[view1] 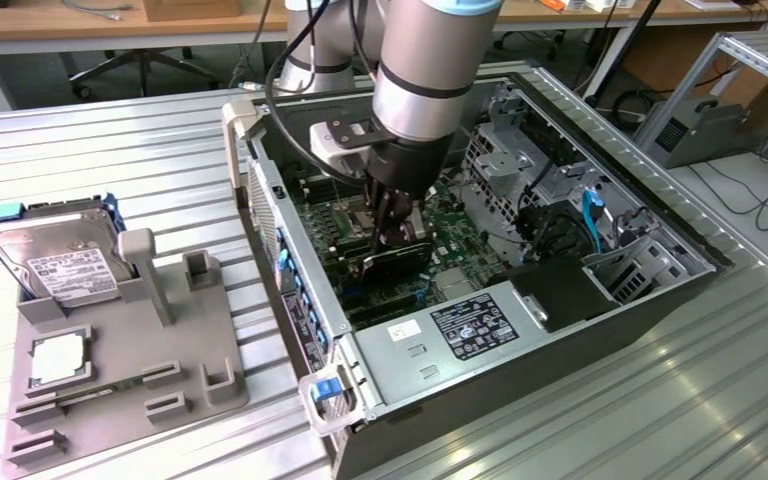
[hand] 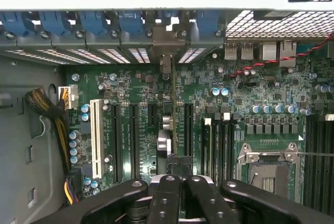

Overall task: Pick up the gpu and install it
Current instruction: 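Press down on the gpu until it lock into place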

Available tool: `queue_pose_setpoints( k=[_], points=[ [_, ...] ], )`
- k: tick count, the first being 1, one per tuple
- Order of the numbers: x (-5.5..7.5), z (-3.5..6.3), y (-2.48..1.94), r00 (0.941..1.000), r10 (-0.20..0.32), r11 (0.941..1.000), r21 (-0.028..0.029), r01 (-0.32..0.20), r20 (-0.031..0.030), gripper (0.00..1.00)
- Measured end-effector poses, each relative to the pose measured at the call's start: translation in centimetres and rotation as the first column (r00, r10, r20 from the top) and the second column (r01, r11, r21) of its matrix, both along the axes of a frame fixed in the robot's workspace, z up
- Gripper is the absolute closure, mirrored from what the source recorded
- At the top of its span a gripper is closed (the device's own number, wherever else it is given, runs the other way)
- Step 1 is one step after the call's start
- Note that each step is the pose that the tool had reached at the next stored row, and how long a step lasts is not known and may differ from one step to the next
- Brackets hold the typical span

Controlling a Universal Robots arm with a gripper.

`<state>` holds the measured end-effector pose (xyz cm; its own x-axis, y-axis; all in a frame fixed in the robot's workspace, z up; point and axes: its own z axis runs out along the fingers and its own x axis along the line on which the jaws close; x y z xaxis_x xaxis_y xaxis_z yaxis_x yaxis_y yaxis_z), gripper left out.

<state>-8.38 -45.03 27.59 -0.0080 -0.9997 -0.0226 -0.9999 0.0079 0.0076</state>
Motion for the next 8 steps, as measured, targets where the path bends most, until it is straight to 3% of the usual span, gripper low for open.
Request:
queue_pose_setpoints(
  k=[8],
  points=[
    [-0.03, -0.43, 0.01, 1.0, 0.0, 1.0, -0.0002, 0.0, 0.0004, 0.89]
  ],
)
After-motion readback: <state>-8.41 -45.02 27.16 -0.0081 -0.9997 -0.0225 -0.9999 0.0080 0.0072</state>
